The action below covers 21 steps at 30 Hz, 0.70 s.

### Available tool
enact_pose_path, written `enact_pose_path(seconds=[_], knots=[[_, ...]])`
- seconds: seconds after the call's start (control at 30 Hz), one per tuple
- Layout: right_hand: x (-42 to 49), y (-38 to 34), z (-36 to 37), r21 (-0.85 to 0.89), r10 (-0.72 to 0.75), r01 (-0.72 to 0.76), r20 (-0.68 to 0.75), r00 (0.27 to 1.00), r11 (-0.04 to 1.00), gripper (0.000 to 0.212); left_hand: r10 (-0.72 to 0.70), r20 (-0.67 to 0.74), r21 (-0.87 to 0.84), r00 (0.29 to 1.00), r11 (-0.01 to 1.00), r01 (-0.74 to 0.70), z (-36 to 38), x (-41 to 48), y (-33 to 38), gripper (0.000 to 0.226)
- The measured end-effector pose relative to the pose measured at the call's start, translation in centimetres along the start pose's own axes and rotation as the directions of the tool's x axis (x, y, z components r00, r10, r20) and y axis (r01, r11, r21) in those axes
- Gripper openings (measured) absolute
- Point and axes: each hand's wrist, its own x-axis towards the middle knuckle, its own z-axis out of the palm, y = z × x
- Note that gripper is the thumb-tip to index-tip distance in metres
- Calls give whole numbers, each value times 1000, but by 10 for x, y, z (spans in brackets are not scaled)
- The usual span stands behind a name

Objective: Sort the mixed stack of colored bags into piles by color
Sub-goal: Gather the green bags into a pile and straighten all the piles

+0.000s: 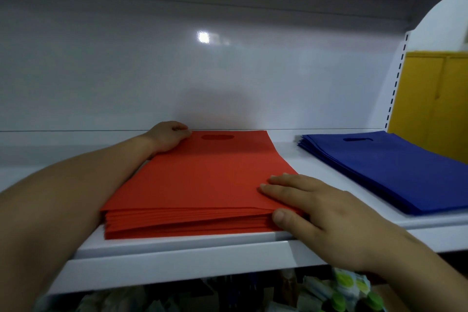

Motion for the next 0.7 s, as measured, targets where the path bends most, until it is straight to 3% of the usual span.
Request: enact_pose_path(seconds=[0.13, 0.23, 0.3, 0.37, 0.43, 0.5, 0.7], knots=[[0, 4, 0, 71, -10, 13, -43, 999, 997, 93, -47, 46, 65, 998, 997, 44, -13, -9, 9, 60], [-1, 2, 0, 122, -22, 29, -59, 998, 992, 98, -100, 166, 145, 981, 986, 76, -24, -24, 18, 64], [-4, 0, -6, 248, -17, 29, -48, 999, 968, 88, -115, 221, 171, 968, 982, 78, -31, -38, 23, 63], [-5, 0, -19, 515, 60, -33, -35, 998, 857, 67, -106, 226, 164, 968, 984, 70, -38, -58, 27, 60], [7, 9, -33, 697, 177, -148, 32, 984, 701, 69, -84, 224, 123, 971, 991, 57, -45, -83, 30, 62], [31, 23, -42, 686, 281, -252, 72, 957, 683, 77, -77, 228, 69, 971, 996, 62, -51, -109, 31, 66], [114, 30, -27, 540, 359, -394, 176, 917, 744, 52, -41, 167, -16, 985, 999, 44, -49, -168, 41, 53]])
